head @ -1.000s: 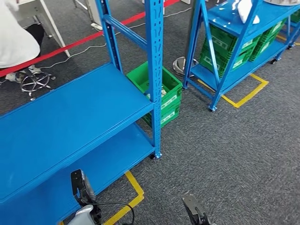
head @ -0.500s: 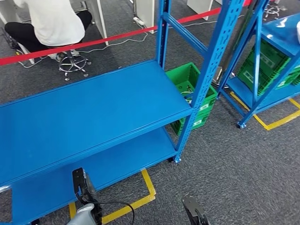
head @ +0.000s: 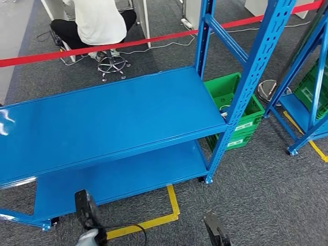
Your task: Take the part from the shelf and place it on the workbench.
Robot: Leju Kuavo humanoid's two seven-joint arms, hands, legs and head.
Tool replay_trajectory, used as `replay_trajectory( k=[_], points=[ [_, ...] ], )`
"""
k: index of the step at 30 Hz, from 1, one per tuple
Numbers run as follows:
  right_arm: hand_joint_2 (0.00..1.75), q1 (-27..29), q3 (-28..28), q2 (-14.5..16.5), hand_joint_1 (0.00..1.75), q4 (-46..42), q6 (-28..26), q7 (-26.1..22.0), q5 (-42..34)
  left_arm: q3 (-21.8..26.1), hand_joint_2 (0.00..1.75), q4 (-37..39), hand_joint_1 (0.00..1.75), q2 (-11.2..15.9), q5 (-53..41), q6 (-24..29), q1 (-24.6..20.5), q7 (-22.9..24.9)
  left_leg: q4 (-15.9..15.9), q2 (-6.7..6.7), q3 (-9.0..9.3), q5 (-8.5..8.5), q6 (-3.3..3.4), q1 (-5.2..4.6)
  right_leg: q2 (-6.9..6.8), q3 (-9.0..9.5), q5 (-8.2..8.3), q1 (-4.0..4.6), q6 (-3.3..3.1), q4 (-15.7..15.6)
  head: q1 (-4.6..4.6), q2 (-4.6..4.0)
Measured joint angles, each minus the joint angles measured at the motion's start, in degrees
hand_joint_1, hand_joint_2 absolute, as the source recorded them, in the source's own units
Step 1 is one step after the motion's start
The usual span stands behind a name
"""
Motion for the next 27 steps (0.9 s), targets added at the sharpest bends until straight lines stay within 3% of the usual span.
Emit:
replay_trajectory(
  k=[1, 2, 4, 6, 8, 9, 10, 12, 14, 15, 16, 17, 18, 20, 22, 25, 27],
  points=[
    [0.0, 0.77, -0.3, -0.43, 0.0, 0.0, 0.08, -0.74, -0.39, 0.29, 0.0, -0.17, 0.0, 2.12, 0.59, -2.69, 2.01, -0.62, 2.21, 0.19, -0.68, -0.74, -0.04, 0.02, -0.62, -0.05, -0.04, 0.09, -0.09, 0.01, -0.04, 0.0],
    [0.0, 1.47, -0.51, -0.82, 0.0, 0.0, 0.16, -1.26, -0.63, 0.68, 0.0, -0.15, 0.0, 4.08, 0.97, -4.65, 3.79, -1.08, 2.33, 0.28, -0.41, -0.4, -0.01, 0.01, -1.2, -0.12, -0.05, 0.18, -0.13, 0.03, -0.09, 0.0],
    [0.0, 2.35, -0.8, -1.35, 0.0, 0.0, 0.16, -1.55, -0.84, 1.37, 0.0, -0.2, 0.0, 6.95, 1.09, -5.67, 5.84, -1.55, -3.34, 1.15, 3.0, 2.55, 0.25, -0.2, -2.76, -0.21, -0.05, 0.31, -0.13, 0.06, -0.12, 0.0],
    [0.0, 2.41, -0.91, -1.57, 0.0, -0.01, 0.17, -1.54, -0.85, 1.66, 0.0, -0.24, 0.0, 8.11, 0.72, -5.36, 6.08, -1.76, -10.45, 3.57, 7.05, 5.0, 0.67, -0.55, -4.53, -0.35, -0.14, 0.74, 0.13, 0.22, -0.11, 0.0],
    [0.0, 2.17, -0.95, -1.66, 0.0, -0.01, 0.24, -1.51, -0.83, 1.73, 0.0, -0.24, 0.0, 8.36, 0.4, -4.94, 6.24, -1.83, -12.97, 4.3, 8.19, 5.73, 1.27, -0.74, -6.03, -0.36, -0.05, 1.18, 0.65, 0.32, 0.13, 0.0],
    [0.0, 2.07, -0.95, -1.68, 0.0, 0.0, 0.29, -1.49, -0.83, 1.79, 0.0, -0.24, 0.0, 8.5, 0.32, -4.8, 6.53, -1.83, -12.97, 3.47, 7.89, 6.03, 1.71, -0.73, -6.63, -0.31, 0.1, 1.2, 0.91, 0.3, 0.27, 0.0],
    [0.0, 1.97, -0.95, -1.7, 0.0, 0.0, 0.32, -1.46, -0.84, 1.9, 0.0, -0.24, 0.0, 8.6, 0.28, -4.72, 6.88, -1.84, -13.05, 2.98, 7.64, 6.27, 2.06, -0.65, -6.59, -0.35, 0.02, 1.11, 1.24, 0.41, 0.36, 0.0],
    [0.0, 1.92, -0.95, -1.77, 0.0, 0.0, 0.34, -1.4, -0.91, 2.24, 0.0, -0.24, 0.0, 8.91, 0.16, -4.63, 7.18, -1.85, -13.22, 2.15, 7.04, 6.82, 2.85, -0.41, -4.26, -1.34, -2.09, 0.88, 1.89, 2.75, 0.45, 0.0],
    [0.0, 2.08, -0.95, -1.86, 0.0, 0.0, 0.33, -1.36, -0.98, 2.57, 0.0, -0.24, 0.0, 9.17, -0.06, -4.66, 7.09, -1.88, -13.26, 1.28, 6.24, 7.43, 3.38, -0.3, -1.29, -3.82, -6.6, 0.75, 2.31, 9.35, 0.57, 0.0],
    [0.0, 2.21, -0.95, -1.89, 0.0, 0.0, 0.33, -1.35, -0.99, 2.68, 0.0, -0.24, 0.0, 9.25, -0.17, -4.72, 7.09, -1.9, -13.25, 0.83, 5.81, 7.78, 3.48, -0.32, -0.7, -5.09, -8.54, 0.72, 2.37, 13.03, 0.57, 0.0],
    [0.0, 2.33, -0.95, -1.91, 0.0, 0.0, 0.33, -1.34, -1.01, 2.76, 0.0, -0.24, 0.0, 9.28, -0.25, -4.77, 7.15, -1.9, -13.24, 0.42, 5.39, 8.12, 3.46, -0.35, -0.44, -5.81, -9.61, 0.72, 2.38, 15.55, 0.57, 0.0],
    [0.0, 2.4, -0.95, -1.92, 0.0, 0.0, 0.33, -1.32, -1.02, 2.83, 0.0, -0.24, 0.0, 9.28, -0.31, -4.81, 7.24, -1.9, -13.23, 0.09, 5.01, 8.46, 3.38, -0.35, -0.35, -5.51, -9.54, 0.72, 2.34, 16.02, 0.57, 0.0],
    [0.0, 2.42, -0.95, -1.93, 0.0, 0.0, 0.33, -1.31, -1.03, 2.87, 0.0, -0.24, 0.0, 9.28, -0.33, -4.81, 7.31, -1.9, -13.22, -0.22, 4.68, 8.78, 3.25, -0.33, -0.33, -4.07, -8.47, 0.7, 2.26, 14.22, 0.55, 0.0],
    [0.0, 2.31, -0.95, -1.94, 0.0, 0.0, 0.33, -1.3, -1.03, 2.89, 0.0, -0.24, 0.0, 9.31, -0.34, -4.81, 7.35, -1.9, -13.14, -0.75, 4.17, 9.37, 2.76, -0.24, -0.02, 1.09, -5.77, 0.64, 2.11, 6.18, 0.56, 0.0],
    [0.0, 2.18, -0.95, -1.95, 0.0, 0.0, 0.35, -1.33, -1.03, 2.91, 0.0, -0.24, 0.0, 9.45, -0.35, -4.81, 7.32, -1.91, -12.97, -1.1, 3.86, 9.89, 2.08, -0.27, 0.61, 4.36, -4.45, 0.69, 1.72, 0.68, 0.51, 0.0],
    [0.0, 2.21, -0.97, -1.97, 0.0, 0.0, 0.65, -1.15, -1.28, 2.99, 0.0, -0.24, 0.0, 9.65, -0.46, -4.94, 7.41, -1.93, -13.02, -1.26, 3.69, 10.53, 1.13, -0.28, 0.76, 4.14, -4.17, 0.76, 0.57, -0.06, 0.46, 0.0],
    [0.0, 2.11, -0.99, -1.99, 0.0, 0.0, 0.91, -0.61, -1.61, 3.13, 0.0, -0.23, 0.0, 9.65, -0.75, -5.11, 7.61, -1.9, -11.42, -0.68, 2.91, 8.81, 0.58, -0.22, 0.5, 3.86, -3.5, 0.63, -0.4, -0.17, 0.34, 0.0]
  ],
)
